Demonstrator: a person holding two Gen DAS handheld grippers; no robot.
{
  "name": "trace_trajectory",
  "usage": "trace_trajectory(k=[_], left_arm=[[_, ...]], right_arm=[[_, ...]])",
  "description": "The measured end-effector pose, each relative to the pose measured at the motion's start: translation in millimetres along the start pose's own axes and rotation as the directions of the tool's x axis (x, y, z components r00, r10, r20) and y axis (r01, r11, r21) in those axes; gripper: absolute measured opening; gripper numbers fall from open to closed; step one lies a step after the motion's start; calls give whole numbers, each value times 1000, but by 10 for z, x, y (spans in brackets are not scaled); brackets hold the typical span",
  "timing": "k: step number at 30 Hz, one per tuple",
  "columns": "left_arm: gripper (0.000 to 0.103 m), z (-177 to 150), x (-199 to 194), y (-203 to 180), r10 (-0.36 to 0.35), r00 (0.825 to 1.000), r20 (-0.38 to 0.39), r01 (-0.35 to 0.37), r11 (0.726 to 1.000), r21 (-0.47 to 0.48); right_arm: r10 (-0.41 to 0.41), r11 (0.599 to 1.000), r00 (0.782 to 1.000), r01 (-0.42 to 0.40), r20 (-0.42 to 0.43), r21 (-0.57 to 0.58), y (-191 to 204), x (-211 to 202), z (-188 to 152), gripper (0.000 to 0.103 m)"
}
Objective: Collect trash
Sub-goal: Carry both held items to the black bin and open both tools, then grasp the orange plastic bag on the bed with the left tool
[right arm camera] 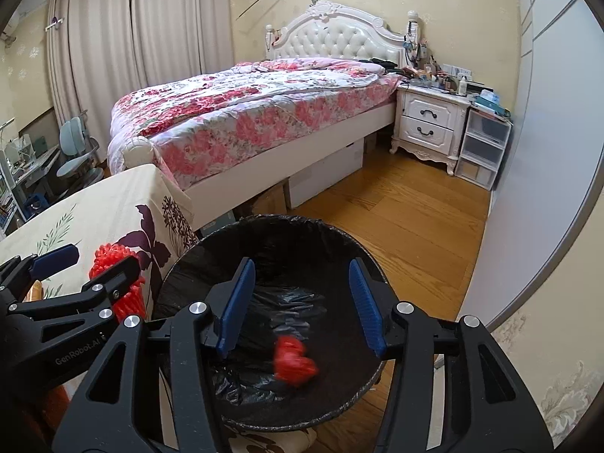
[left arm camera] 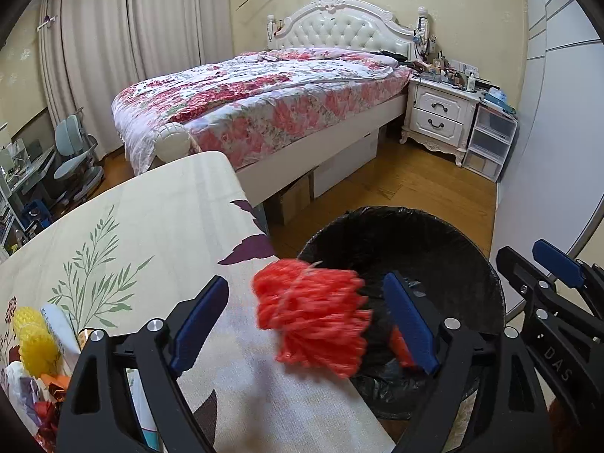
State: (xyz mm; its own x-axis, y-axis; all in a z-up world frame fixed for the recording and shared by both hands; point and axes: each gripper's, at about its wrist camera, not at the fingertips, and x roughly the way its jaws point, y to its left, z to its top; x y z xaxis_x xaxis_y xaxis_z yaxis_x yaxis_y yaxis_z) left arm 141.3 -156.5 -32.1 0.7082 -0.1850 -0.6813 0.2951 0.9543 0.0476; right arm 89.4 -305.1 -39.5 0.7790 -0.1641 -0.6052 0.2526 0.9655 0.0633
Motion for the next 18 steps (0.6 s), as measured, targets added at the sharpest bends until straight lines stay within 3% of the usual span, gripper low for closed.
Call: trace_trajectory(k=[10, 18], left_arm=[[86, -21, -265, 166, 14, 999, 30, -13, 999, -35], [87, -109, -635, 412, 36, 997, 68, -32, 997, -65]], right_arm=[[1, 999, 1000, -2, 11, 38, -26, -220, -44, 72], [33, 999, 999, -34, 19, 30, 157, -466, -102, 75]])
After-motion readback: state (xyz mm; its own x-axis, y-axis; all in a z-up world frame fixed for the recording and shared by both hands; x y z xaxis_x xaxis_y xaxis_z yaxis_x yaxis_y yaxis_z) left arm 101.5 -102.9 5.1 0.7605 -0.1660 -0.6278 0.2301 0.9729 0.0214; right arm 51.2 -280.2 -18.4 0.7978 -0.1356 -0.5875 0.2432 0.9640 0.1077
